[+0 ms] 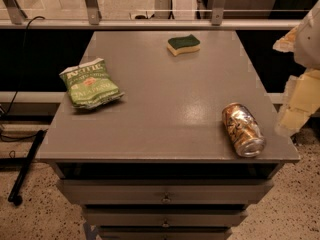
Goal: Move sponge near orange can
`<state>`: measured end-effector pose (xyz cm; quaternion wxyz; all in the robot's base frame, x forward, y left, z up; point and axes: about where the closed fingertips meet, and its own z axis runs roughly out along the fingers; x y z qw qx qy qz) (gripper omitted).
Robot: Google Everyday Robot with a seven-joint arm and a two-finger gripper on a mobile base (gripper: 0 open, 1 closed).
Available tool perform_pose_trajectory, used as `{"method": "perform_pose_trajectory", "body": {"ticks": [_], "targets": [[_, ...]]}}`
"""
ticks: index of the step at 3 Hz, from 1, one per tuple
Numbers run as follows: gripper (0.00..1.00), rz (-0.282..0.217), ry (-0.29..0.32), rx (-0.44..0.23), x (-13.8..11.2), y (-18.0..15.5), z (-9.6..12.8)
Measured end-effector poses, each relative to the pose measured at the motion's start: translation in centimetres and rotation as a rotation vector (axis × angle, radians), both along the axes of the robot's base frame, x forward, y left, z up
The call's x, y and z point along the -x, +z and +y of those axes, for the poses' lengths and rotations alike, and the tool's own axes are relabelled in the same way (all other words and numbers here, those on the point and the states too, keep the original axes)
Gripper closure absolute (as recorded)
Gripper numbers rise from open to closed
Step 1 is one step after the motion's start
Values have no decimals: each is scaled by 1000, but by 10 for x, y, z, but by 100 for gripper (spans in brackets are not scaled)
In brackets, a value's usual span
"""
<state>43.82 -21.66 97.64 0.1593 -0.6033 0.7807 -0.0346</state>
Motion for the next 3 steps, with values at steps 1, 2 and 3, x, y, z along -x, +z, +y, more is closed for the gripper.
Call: {"method": "perform_pose_trajectory", "body": {"ticks": [1,2,3], "targets": [[0,0,0,0,0,0,0],[0,-24,9,-45,-13,0,4],[0,-91,2,-145,-69,-3,18]]}}
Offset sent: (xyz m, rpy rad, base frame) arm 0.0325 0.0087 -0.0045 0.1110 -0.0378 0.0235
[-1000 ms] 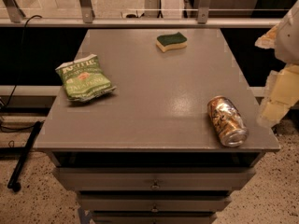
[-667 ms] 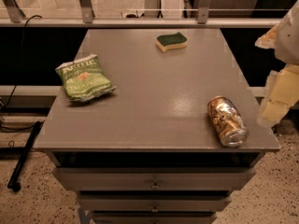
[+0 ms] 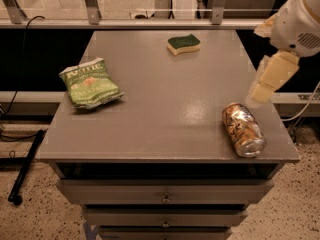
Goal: Move sponge near orange can
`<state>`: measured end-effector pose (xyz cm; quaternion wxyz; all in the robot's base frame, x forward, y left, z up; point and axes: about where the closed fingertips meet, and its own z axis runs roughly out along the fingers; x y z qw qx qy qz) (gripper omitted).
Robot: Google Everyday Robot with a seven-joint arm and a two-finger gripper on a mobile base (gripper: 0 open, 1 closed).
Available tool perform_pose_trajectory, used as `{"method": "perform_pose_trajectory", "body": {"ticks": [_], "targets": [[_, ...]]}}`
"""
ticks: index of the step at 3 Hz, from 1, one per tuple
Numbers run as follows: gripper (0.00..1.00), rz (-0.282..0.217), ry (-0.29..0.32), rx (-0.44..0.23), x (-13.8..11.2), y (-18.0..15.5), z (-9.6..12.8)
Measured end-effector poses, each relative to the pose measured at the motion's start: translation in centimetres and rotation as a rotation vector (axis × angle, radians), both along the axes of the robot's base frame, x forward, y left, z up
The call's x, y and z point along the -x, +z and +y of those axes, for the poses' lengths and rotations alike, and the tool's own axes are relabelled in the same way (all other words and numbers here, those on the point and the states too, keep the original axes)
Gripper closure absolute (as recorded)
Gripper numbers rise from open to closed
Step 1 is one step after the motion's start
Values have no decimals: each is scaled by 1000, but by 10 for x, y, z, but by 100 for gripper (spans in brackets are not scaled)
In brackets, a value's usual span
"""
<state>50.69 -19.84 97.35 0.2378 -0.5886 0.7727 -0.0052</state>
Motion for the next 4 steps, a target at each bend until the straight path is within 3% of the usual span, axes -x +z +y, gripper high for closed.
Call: {"method": "perform_pose_trajectory", "body": {"ticks": [1,2,3,4], "targets": [[0,-100,-44,-146,-99,-9,23],[0,-162,-89,-224,-159,-14,38],[0,-162,-89,-224,-159,-14,38],[0,-172,-92,-277,-175,-22,51]]}}
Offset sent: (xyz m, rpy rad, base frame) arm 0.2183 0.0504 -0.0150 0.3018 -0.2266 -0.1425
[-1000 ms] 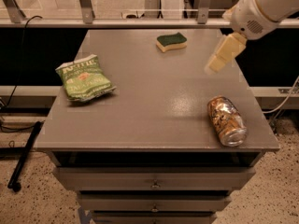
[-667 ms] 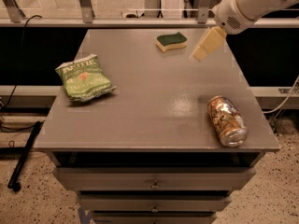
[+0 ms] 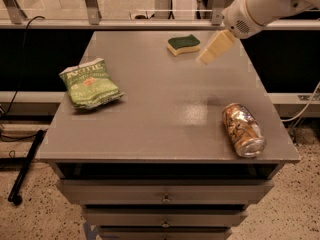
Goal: Move sponge near orange can
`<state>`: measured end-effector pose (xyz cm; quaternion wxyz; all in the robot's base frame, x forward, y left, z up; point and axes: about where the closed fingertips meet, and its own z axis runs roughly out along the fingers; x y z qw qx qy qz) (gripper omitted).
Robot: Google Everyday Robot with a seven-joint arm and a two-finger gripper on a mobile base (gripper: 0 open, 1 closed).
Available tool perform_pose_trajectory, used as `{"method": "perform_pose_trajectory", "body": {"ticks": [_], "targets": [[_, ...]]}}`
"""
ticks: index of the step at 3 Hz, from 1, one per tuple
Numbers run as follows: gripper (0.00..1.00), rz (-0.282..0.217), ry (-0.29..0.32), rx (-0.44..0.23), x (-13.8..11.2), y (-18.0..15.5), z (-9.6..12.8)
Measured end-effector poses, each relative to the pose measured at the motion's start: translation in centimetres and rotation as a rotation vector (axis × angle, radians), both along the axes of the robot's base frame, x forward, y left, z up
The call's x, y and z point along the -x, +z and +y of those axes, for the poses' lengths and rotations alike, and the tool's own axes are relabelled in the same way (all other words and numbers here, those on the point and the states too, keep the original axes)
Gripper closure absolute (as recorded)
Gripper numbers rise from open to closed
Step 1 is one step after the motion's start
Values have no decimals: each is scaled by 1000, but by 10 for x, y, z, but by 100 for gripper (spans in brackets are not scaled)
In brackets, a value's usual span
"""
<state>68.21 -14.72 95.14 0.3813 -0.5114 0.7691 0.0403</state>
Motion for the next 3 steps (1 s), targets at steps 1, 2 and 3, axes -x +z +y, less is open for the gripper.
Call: {"method": "perform_pose_trajectory", "body": {"ticks": [1,2,3], "targets": [[0,-1,-32,-104,-43,-21,22],[0,30,-88,-229,-90,-51,43],[0,42,-168,-283,-129,-81,52]]}}
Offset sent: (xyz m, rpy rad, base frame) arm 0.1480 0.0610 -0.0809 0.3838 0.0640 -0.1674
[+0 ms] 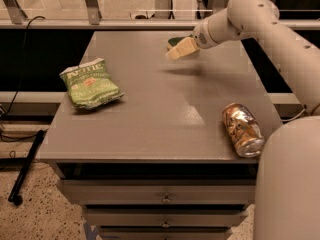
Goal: Move sponge near orange can
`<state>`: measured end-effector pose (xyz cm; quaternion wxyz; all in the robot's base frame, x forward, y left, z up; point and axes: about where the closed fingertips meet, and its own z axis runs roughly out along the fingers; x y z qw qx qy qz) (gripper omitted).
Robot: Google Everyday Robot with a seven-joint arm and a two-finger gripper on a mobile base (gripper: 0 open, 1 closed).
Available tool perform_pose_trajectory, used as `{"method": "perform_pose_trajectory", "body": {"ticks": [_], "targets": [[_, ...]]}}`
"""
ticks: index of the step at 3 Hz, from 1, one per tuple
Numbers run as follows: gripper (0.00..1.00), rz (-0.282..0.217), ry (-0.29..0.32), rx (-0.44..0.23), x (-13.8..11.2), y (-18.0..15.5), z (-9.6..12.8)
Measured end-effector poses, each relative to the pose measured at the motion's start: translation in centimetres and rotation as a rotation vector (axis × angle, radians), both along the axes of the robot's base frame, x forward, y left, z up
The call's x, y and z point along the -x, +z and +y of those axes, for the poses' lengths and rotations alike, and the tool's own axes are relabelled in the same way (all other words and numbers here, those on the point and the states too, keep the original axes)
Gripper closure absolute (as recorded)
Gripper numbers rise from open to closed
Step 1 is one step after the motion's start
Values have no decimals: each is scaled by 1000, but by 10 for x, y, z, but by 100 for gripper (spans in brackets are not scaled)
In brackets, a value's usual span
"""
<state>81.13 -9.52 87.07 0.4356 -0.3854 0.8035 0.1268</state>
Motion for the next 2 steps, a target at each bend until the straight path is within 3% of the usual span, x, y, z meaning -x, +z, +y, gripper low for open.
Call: {"method": "perform_pose_trajectory", "body": {"ticks": [1,2], "targets": [[0,-10,-99,-32,-43,-23,-8],[0,-20,-157,-40,-61,-31,-20]]}}
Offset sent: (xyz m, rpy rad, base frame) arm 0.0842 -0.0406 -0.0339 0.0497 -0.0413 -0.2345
